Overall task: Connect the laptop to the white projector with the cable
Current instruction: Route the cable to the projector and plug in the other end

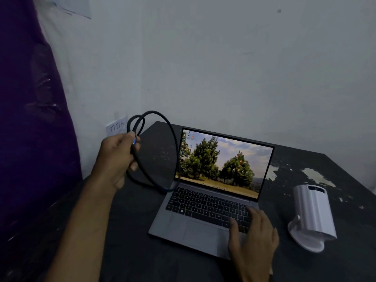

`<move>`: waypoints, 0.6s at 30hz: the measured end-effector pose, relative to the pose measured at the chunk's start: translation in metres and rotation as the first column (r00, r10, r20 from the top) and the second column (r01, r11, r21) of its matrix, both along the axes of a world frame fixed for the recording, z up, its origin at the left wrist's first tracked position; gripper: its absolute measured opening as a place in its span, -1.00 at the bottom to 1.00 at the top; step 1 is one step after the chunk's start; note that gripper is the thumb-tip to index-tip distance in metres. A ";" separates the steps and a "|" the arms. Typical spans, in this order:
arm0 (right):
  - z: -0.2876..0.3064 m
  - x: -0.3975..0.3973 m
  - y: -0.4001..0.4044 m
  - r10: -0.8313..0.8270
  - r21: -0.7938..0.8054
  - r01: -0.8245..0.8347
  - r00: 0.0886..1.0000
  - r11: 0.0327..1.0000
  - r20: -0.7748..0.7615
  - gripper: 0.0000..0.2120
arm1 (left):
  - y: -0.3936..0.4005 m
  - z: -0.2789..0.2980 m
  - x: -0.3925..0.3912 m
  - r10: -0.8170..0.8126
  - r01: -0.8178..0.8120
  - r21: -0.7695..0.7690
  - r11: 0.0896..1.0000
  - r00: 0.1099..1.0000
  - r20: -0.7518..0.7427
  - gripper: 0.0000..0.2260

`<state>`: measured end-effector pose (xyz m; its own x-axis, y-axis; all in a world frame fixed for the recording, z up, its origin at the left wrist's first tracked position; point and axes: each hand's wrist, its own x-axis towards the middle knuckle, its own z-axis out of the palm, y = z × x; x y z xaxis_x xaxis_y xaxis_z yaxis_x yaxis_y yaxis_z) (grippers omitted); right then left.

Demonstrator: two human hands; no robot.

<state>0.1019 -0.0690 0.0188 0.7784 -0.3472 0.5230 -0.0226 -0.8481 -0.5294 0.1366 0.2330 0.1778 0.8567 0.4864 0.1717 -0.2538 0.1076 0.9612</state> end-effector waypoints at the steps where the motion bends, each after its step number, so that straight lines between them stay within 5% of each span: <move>1: 0.005 -0.003 0.009 0.102 -0.004 -0.102 0.991 0.995 0.087 -0.50 | 0.000 0.003 -0.005 -0.029 0.029 -0.029 0.999 1.000 0.003 -0.73; 4: 0.034 -0.017 0.043 0.427 -0.024 -0.432 0.879 0.901 0.214 -0.44 | 0.005 0.010 -0.013 -0.093 0.094 -0.094 0.991 0.996 0.013 -0.74; 7: 0.060 -0.031 0.076 0.594 -0.089 -0.588 0.784 0.804 0.180 -0.40 | 0.013 0.012 -0.016 -0.183 0.192 -0.165 0.967 0.981 0.069 -0.75; 13: 0.088 -0.037 0.103 0.663 -0.197 -0.633 0.720 0.749 0.205 -0.69 | 0.024 0.012 -0.020 -0.352 0.380 -0.252 0.890 0.924 0.150 -0.72; 18: 0.103 -0.038 0.108 0.716 -0.286 -0.686 0.698 0.669 -0.001 -0.51 | 0.030 0.018 -0.024 -0.419 0.477 -0.354 0.805 0.878 0.230 -0.74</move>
<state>0.0637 0.0391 0.1215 0.6750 0.4302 0.5994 0.6743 -0.6895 -0.2645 0.1130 0.2627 0.1954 0.9780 0.1046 0.1803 -0.2068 0.5970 0.7751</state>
